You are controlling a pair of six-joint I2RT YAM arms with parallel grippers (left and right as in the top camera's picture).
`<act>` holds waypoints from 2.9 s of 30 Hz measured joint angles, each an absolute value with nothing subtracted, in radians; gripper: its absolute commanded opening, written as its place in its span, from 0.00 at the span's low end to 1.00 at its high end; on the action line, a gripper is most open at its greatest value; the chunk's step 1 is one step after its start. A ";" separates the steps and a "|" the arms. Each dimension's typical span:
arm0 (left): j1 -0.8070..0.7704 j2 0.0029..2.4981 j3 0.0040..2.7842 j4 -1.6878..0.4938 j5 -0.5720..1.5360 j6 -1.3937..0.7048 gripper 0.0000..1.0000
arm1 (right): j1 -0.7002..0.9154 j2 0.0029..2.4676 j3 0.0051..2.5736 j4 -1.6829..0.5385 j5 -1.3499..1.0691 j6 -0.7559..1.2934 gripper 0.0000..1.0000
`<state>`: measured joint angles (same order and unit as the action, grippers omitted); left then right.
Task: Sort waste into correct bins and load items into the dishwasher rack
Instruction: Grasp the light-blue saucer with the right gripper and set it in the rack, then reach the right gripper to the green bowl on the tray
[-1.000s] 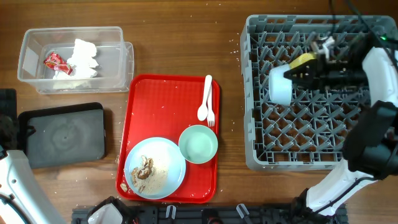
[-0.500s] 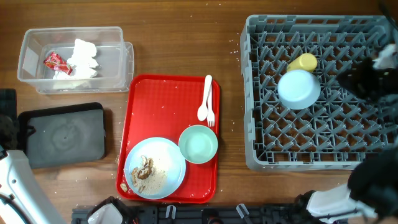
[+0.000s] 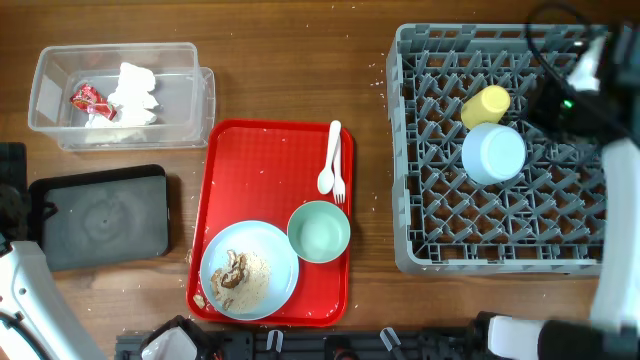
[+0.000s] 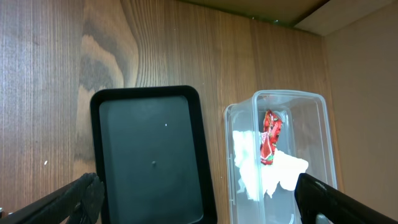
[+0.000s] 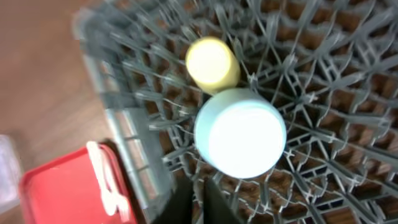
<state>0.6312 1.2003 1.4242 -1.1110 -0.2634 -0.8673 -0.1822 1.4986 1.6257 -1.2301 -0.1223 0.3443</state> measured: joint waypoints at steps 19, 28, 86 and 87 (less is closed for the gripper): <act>0.631 1.200 1.424 -1.111 -0.263 -0.867 1.00 | -0.114 1.801 1.485 -1.149 -0.186 0.347 0.04; 0.631 1.200 1.424 -1.111 -0.263 -0.867 1.00 | -0.065 1.801 1.485 -1.066 -0.095 0.416 0.07; 0.631 1.200 1.424 -1.111 -0.263 -0.867 1.00 | 0.409 1.551 1.609 -1.166 -0.243 0.284 0.66; 0.631 1.200 1.424 -1.111 -0.263 -0.867 1.00 | 0.511 1.610 1.609 -1.158 -0.250 0.282 0.67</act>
<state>0.6312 1.2003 1.4242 -1.1110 -0.2634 -0.8673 0.5106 1.6100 1.6089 -1.1584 -0.2504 0.2825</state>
